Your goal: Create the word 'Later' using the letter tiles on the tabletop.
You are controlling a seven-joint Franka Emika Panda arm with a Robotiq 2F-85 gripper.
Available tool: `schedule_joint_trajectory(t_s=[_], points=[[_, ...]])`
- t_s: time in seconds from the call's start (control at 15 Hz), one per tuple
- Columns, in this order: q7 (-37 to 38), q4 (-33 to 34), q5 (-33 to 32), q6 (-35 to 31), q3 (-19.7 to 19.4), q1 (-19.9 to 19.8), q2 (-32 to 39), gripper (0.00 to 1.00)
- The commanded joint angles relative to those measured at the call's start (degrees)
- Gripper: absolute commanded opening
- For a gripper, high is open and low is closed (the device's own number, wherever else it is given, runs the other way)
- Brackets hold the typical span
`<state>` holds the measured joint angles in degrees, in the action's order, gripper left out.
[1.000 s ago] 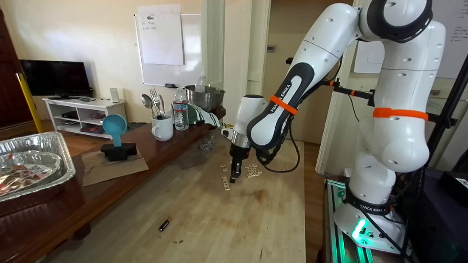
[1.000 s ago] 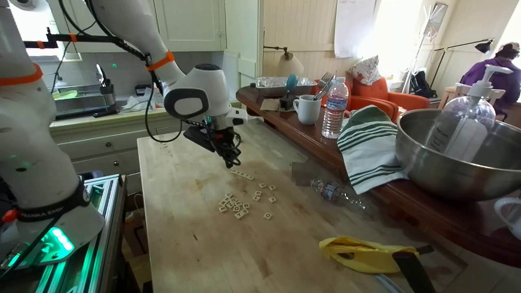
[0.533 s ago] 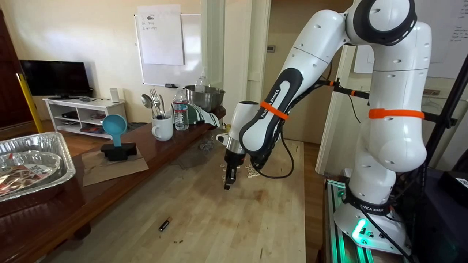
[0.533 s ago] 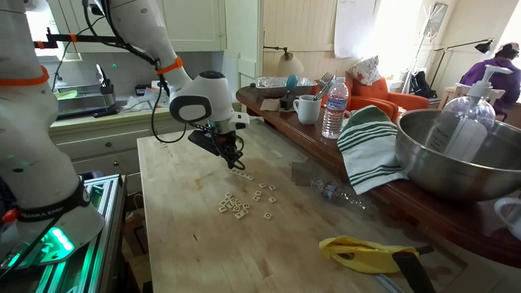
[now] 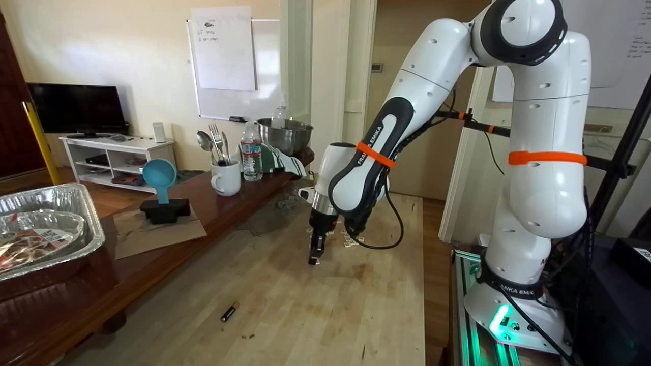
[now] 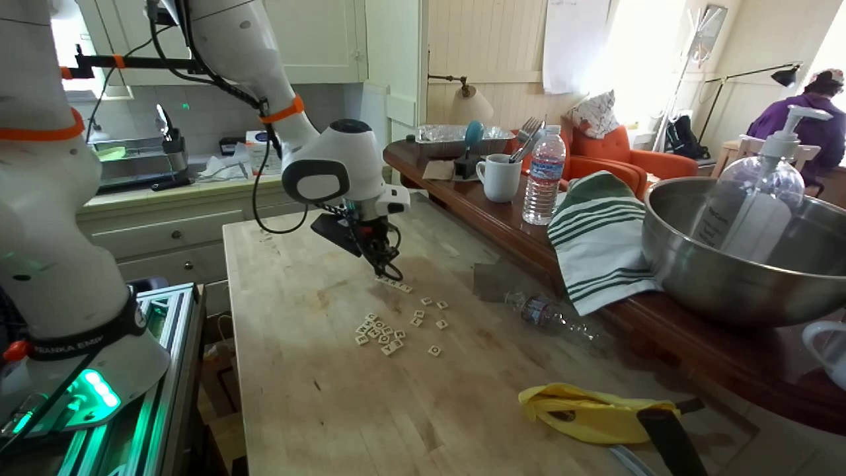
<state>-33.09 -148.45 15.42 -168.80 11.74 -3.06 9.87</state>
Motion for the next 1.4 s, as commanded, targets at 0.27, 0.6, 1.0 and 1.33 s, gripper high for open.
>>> schedule_joint_trajectory(t_s=[0.27,0.6,1.0,1.33], points=[[0.44,-0.81,-0.41,0.1,1.92,-2.49,-1.22,0.0],[1.97,-0.78,-3.37,0.92,0.34,-1.68,-0.62,0.0],[3.33,-0.78,-7.78,3.35,-1.06,-1.45,0.12,0.0],[1.46,-1.98,-10.33,10.22,-2.6,-1.59,-2.09,0.0]])
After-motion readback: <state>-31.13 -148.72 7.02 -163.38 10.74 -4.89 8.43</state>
